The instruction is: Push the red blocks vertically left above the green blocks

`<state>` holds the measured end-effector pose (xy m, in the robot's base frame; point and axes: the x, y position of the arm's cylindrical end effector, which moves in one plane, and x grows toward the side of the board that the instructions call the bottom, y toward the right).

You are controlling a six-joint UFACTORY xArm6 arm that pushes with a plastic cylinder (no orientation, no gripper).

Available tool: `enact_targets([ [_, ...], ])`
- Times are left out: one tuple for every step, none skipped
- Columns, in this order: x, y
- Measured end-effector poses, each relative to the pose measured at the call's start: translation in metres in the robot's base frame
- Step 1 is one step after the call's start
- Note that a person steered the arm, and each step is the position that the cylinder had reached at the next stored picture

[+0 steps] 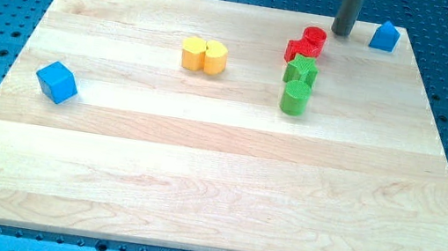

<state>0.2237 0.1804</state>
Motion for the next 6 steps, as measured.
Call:
enact_targets([
  [0.008,-0.006],
  [0.022,-0.016],
  [0.027,-0.022],
  [0.029,-0.038],
  [0.035,-0.056],
  [0.037,-0.068],
])
